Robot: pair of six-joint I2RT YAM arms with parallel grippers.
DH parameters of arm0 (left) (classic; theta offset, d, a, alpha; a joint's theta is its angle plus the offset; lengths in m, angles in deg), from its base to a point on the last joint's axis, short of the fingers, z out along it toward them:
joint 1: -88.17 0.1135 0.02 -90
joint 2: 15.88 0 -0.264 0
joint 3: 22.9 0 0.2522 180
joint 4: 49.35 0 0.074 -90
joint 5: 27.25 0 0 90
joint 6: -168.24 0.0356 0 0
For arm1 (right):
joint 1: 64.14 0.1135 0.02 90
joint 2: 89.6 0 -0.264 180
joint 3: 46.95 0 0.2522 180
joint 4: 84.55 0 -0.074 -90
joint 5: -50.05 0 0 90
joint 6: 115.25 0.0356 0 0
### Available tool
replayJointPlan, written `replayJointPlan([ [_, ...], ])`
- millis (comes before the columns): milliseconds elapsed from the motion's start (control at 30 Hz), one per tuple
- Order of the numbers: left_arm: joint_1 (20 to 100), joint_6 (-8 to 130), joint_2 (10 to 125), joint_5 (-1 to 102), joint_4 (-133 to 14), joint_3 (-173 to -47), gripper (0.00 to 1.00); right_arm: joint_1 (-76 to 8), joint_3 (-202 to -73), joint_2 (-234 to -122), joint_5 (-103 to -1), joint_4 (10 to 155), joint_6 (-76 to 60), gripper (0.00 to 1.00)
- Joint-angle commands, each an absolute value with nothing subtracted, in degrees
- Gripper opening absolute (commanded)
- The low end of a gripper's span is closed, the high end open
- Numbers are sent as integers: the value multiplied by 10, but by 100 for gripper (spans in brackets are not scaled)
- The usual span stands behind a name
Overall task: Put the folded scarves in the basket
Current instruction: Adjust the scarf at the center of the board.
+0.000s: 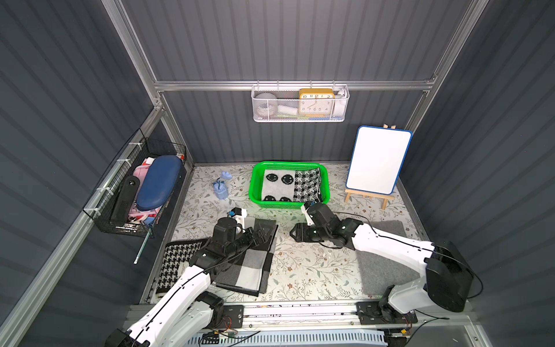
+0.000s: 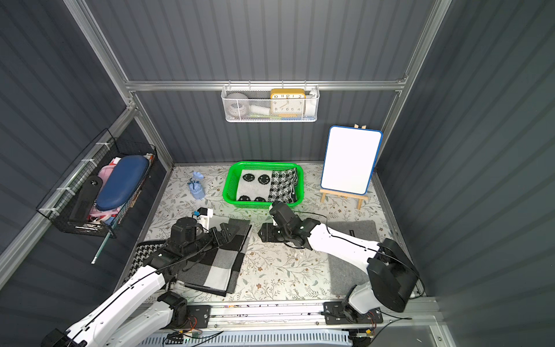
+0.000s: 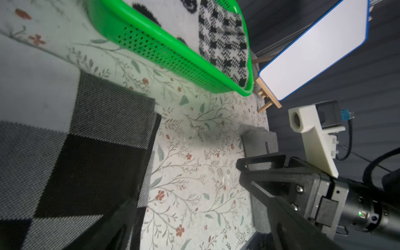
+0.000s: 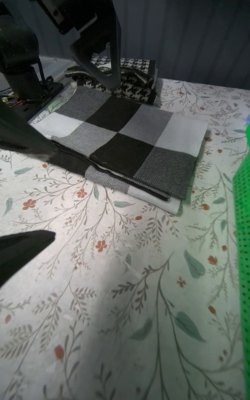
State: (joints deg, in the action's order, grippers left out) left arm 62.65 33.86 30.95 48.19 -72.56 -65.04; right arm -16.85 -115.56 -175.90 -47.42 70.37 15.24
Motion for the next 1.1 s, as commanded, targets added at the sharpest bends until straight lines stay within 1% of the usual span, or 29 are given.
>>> replayJointPlan([
  [0, 626, 289, 261, 510, -754, -619, 99, -148, -1151, -1802, -459, 796, 208, 59],
  [133, 626, 261, 225, 511, -757, -598, 99, -126, -1171, -1850, -435, 812, 222, 59],
  [300, 626, 231, 206, 546, -817, -599, 99, -123, -1187, -1908, -441, 859, 254, 59],
  [500, 626, 195, 176, 558, -863, -587, 99, -123, -1242, -1972, -442, 861, 262, 59],
  [667, 626, 171, 153, 551, -865, -570, 99, -123, -1259, -2005, -412, 865, 282, 59],
  [933, 626, 163, 160, 545, -878, -571, 99, -122, -1288, -2047, -388, 862, 305, 61],
  [1067, 626, 161, 167, 542, -878, -570, 99, -120, -1313, -2061, -398, 850, 289, 58],
])
